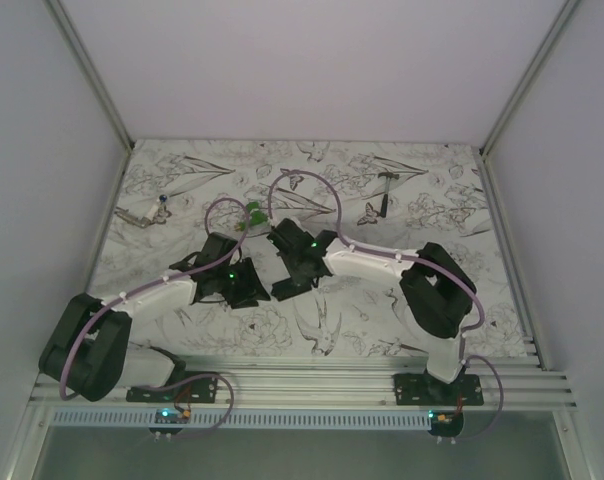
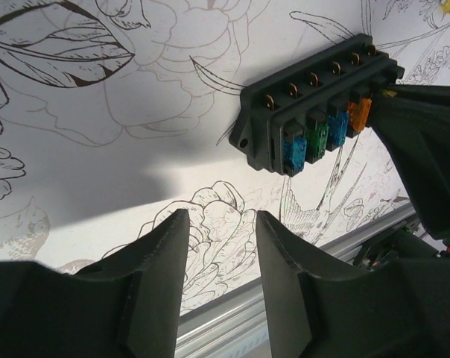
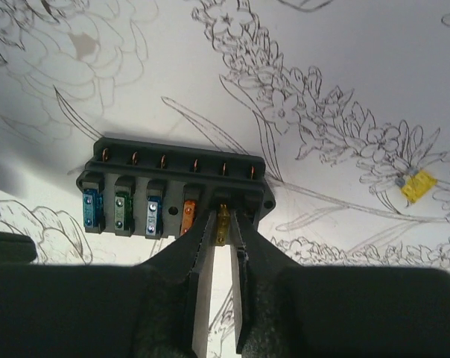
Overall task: Snap on the fuse box
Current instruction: Install the fuse at the fuse box base.
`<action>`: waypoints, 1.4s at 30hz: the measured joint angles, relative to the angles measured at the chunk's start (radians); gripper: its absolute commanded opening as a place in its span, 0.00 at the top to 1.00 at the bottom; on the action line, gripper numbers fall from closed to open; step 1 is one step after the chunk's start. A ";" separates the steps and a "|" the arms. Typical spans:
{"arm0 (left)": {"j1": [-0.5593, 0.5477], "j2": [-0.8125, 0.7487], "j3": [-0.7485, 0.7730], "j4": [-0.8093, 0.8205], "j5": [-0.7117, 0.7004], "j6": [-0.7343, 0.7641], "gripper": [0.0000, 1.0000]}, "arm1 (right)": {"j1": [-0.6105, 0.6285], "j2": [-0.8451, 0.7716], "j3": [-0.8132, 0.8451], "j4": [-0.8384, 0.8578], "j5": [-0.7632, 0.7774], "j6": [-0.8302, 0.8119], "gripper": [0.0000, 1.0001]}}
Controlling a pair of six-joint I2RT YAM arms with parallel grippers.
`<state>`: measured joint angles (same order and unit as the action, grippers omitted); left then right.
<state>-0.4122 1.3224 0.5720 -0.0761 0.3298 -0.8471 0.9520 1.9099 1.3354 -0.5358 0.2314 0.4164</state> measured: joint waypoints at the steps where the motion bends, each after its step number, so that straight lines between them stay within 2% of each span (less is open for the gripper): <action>1: 0.000 0.000 0.000 0.000 0.000 0.002 0.54 | 0.002 -0.005 -0.003 -0.011 0.003 -0.006 0.77; 4: 0.000 0.000 0.000 0.000 0.001 0.006 0.52 | 0.012 -0.014 -0.006 -0.038 0.012 -0.019 0.75; 10: -0.005 0.000 0.008 -0.004 0.000 0.012 0.48 | 0.023 -0.040 -0.024 -0.061 0.021 -0.039 0.61; 14: -0.016 0.008 0.038 -0.006 0.001 0.019 0.47 | 0.023 -0.047 -0.024 -0.060 0.022 -0.039 0.60; 18: -0.028 0.032 0.073 -0.006 0.000 0.026 0.45 | 0.023 -0.067 -0.024 -0.057 0.023 -0.038 0.64; 24: -0.044 0.085 0.128 -0.003 -0.001 0.032 0.45 | 0.023 -0.080 -0.029 -0.045 0.022 -0.035 0.78; 37: -0.064 0.176 0.174 0.000 -0.003 0.037 0.46 | 0.023 -0.070 -0.037 -0.044 0.014 -0.011 0.83; 42: -0.067 0.188 0.177 0.001 -0.003 0.037 0.51 | 0.022 -0.057 -0.037 -0.042 0.002 -0.004 0.91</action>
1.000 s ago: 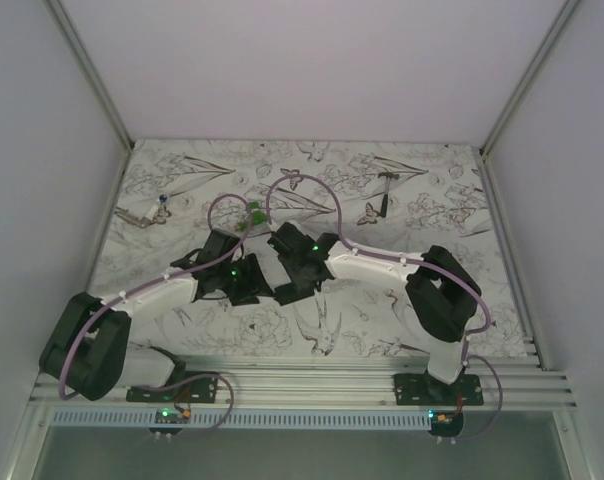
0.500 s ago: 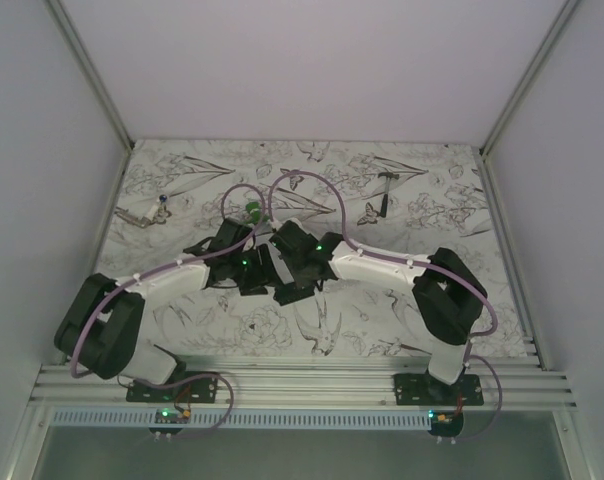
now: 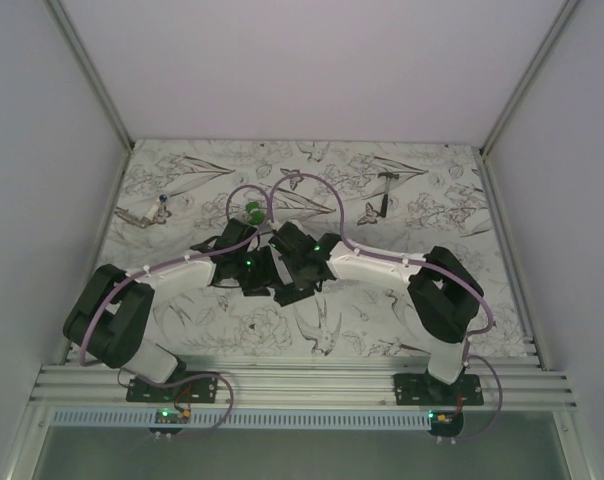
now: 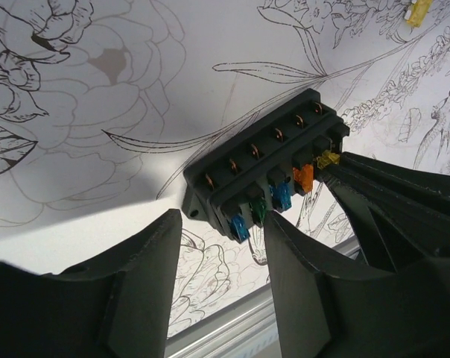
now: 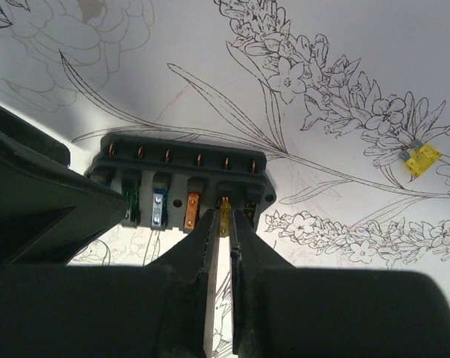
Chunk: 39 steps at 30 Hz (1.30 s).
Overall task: Snap on the fuse box
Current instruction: Install the fuse at the fuse box base.
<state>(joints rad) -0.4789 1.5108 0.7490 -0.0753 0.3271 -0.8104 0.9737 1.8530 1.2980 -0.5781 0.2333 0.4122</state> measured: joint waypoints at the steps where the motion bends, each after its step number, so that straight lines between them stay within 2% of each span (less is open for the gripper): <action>1: 0.000 0.002 0.000 0.000 0.000 0.000 0.52 | 0.000 0.000 0.000 0.000 -0.002 0.002 0.95; 3: -0.001 0.003 0.001 0.000 0.000 0.000 0.56 | -0.002 0.000 0.000 0.001 -0.008 0.005 1.00; 8: -0.006 0.019 0.007 0.014 0.012 -0.001 0.62 | -0.014 0.003 0.003 -0.004 -0.027 0.016 1.00; 19: -0.006 0.032 0.008 0.036 0.031 -0.010 0.66 | -0.030 0.064 0.076 -0.074 -0.047 0.018 1.00; 39: -0.004 0.035 -0.035 0.114 0.042 -0.044 0.69 | -0.037 0.089 0.081 -0.094 -0.026 -0.018 1.00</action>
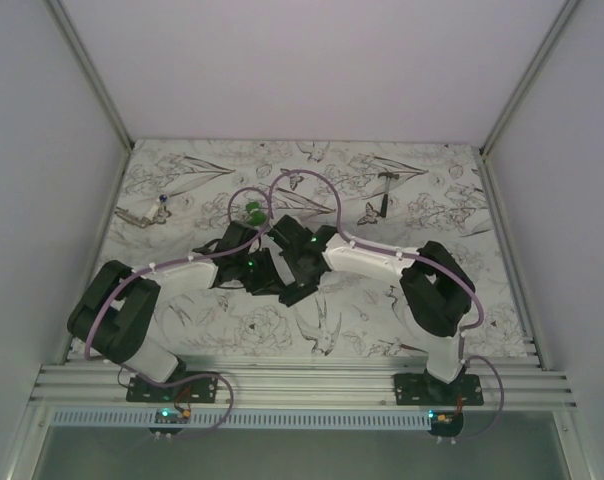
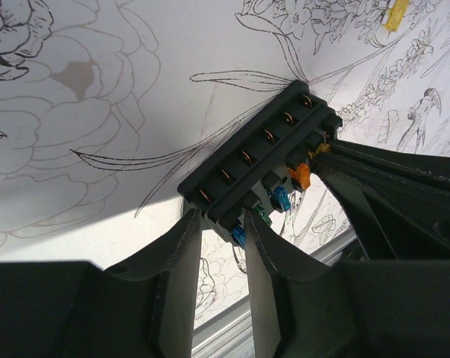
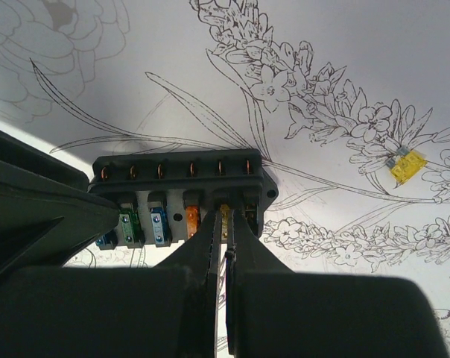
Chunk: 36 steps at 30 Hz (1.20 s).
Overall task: Snap on the fuse box
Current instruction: Install the fuse at the fuse box base.
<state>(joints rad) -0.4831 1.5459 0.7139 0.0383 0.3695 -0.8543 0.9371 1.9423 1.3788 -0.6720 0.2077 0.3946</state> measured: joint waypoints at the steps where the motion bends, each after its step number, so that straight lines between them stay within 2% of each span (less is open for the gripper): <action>1: 0.000 0.000 0.000 0.000 0.000 0.000 0.69 | 0.000 -0.006 -0.011 0.011 0.000 -0.001 1.00; 8: 0.000 -0.006 -0.009 0.011 -0.001 -0.002 0.68 | 0.000 -0.044 -0.064 0.074 -0.003 -0.006 1.00; 10: 0.000 -0.010 -0.012 0.015 -0.004 -0.002 0.68 | -0.004 -0.053 -0.069 0.079 -0.012 -0.006 0.94; 14: -0.001 -0.012 -0.013 0.015 -0.005 -0.002 0.67 | -0.013 -0.075 -0.077 0.090 -0.042 0.003 0.89; 21: -0.002 -0.035 -0.026 -0.001 -0.017 0.001 0.60 | -0.016 -0.113 -0.117 0.071 -0.093 0.036 0.73; 27: -0.001 -0.086 -0.038 -0.034 -0.036 0.013 0.46 | -0.016 -0.166 -0.120 0.057 -0.105 0.048 0.63; 32: -0.003 -0.138 -0.046 -0.038 -0.039 0.056 0.28 | -0.023 -0.225 -0.120 0.061 -0.114 0.059 0.64; 36: -0.026 -0.207 -0.085 -0.037 -0.064 0.158 0.15 | -0.058 -0.241 -0.150 0.093 -0.170 0.066 0.68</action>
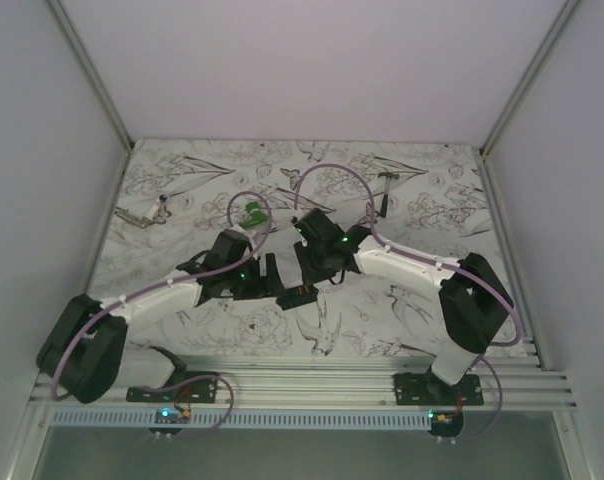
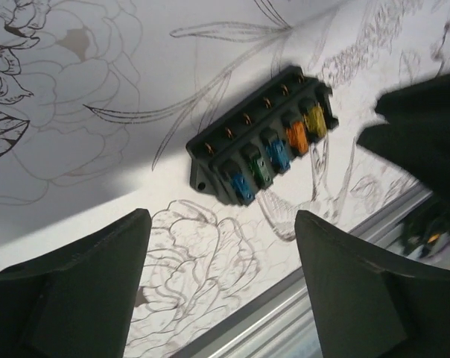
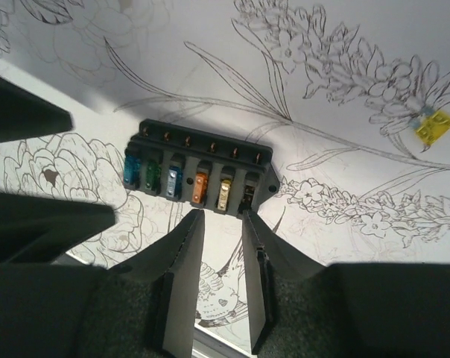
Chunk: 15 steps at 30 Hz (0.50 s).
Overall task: Snap on the fuse box
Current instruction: Install the fuse at the fuse box base.
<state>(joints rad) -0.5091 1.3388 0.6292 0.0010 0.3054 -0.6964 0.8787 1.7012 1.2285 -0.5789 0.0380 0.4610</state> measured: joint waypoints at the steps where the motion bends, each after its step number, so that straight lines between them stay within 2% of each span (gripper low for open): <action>1: -0.009 -0.026 -0.016 0.003 -0.008 0.040 0.13 | -0.014 -0.002 -0.019 0.016 -0.026 0.003 0.68; 7: -0.041 -0.158 -0.101 0.097 -0.019 0.280 0.11 | -0.085 -0.002 -0.087 0.055 -0.151 0.021 0.69; 10: -0.052 -0.130 -0.119 0.172 -0.018 0.390 0.12 | -0.100 -0.002 -0.089 0.075 -0.187 0.024 0.70; 15: -0.063 0.002 -0.123 0.277 0.005 0.517 0.20 | -0.105 0.000 -0.089 0.098 -0.220 0.026 0.72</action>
<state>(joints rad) -0.5716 1.3411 0.5064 0.2779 0.3103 -0.1799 0.7734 1.7012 1.1397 -0.4808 -0.1822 0.4866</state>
